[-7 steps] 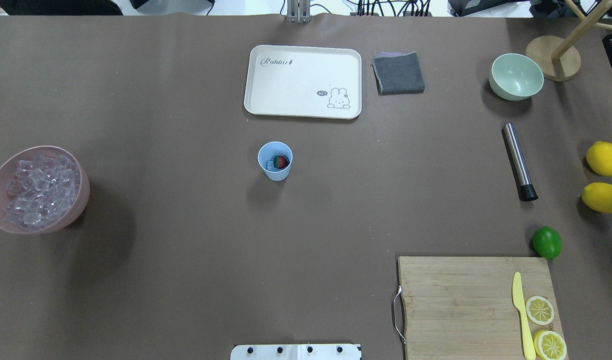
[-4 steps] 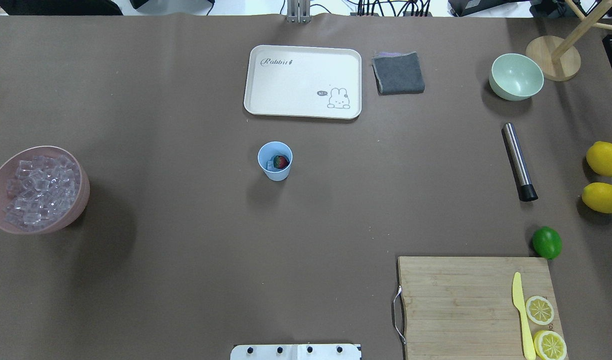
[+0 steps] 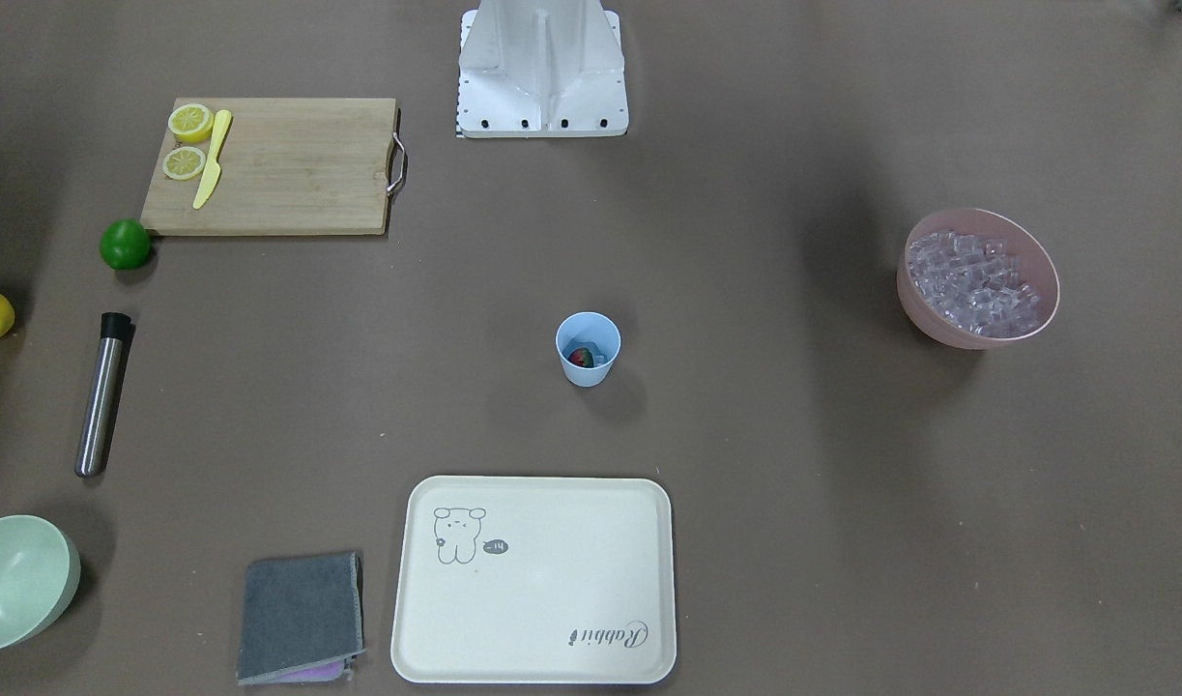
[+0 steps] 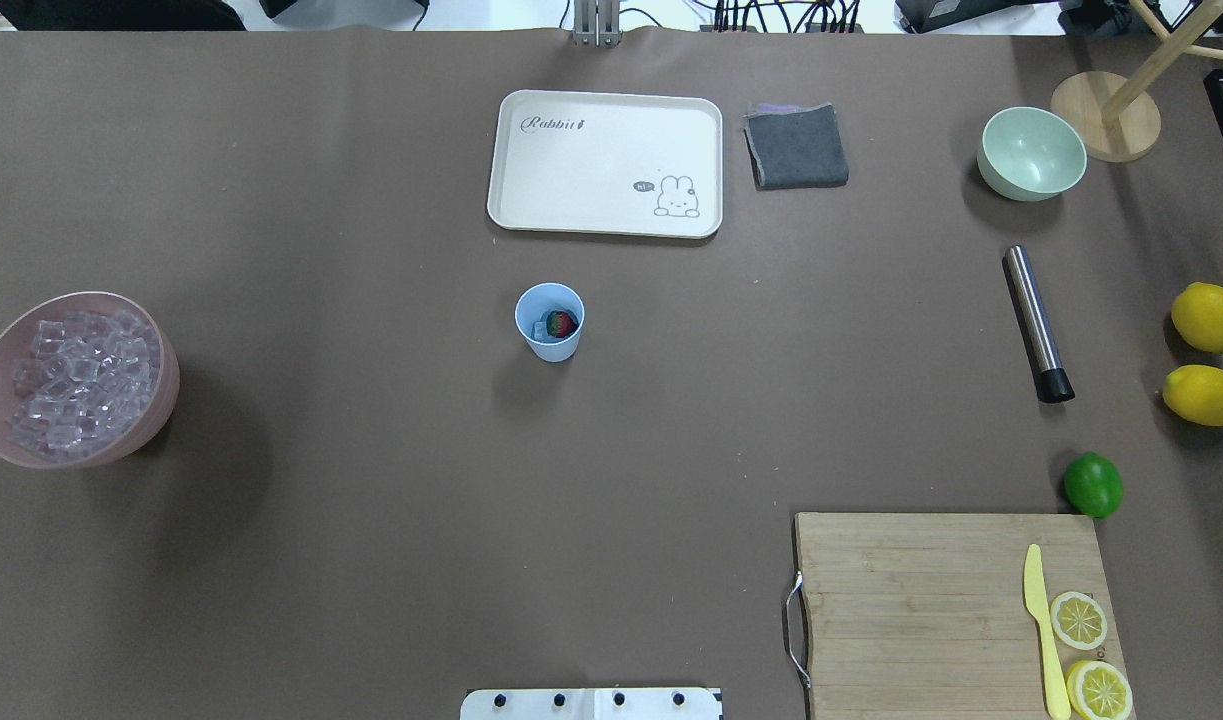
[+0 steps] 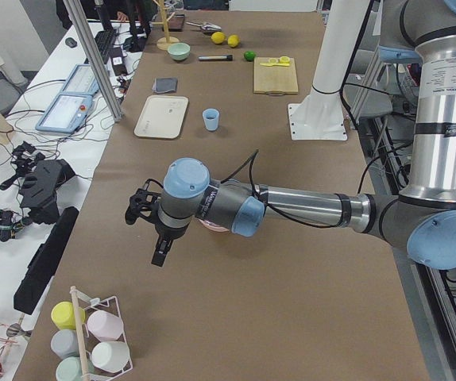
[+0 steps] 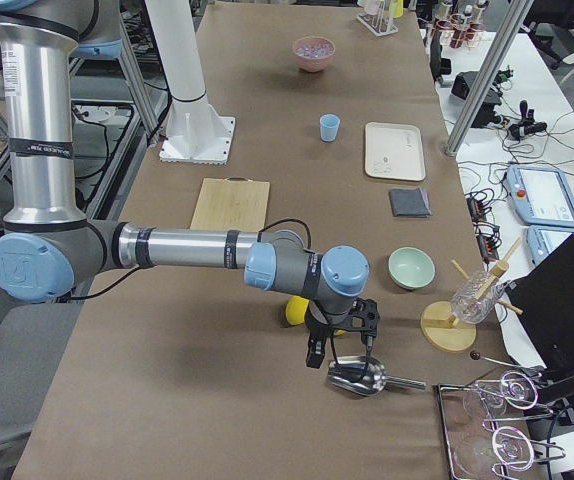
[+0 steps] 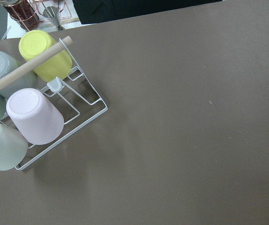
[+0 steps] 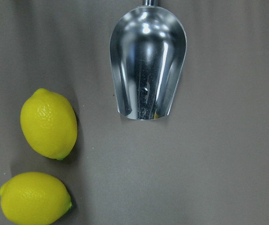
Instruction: Mash ice and strawberries in cup
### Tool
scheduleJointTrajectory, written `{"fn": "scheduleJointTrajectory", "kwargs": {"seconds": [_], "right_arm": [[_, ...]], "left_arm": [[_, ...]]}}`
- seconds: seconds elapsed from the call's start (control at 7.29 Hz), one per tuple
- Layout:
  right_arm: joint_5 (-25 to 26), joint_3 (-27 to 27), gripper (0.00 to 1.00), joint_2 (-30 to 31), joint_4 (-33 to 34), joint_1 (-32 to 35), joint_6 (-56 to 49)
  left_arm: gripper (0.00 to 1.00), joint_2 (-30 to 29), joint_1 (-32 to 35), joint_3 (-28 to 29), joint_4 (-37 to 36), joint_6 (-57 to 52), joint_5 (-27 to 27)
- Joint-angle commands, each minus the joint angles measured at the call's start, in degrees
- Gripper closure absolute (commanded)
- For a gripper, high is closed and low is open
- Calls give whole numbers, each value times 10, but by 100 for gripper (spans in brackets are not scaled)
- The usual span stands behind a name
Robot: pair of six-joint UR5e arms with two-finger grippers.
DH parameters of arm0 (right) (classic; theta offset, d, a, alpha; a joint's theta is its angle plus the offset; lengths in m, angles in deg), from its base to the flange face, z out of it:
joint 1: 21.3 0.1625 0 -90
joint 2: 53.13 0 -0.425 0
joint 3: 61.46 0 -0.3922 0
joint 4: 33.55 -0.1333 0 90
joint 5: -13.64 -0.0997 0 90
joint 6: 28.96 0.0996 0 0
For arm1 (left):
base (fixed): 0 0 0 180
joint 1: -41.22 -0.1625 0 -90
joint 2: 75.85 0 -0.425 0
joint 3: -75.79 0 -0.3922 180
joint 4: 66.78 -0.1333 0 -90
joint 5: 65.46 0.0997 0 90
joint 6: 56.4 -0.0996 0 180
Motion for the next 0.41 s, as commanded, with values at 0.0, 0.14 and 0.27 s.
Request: {"fn": "scheduleJointTrajectory", "kwargs": {"seconds": [0.0, 0.14, 0.27], "right_arm": [[-1, 7, 0, -9, -2, 4, 1], [-1, 7, 0, -11, -3, 4, 2], [-10, 6, 0, -11, -3, 4, 1]], "left_arm": [[3, -1, 0, -1, -5, -3, 3], [3, 0, -1, -1, -4, -2, 8], [3, 1, -1, 1, -3, -2, 9]]}}
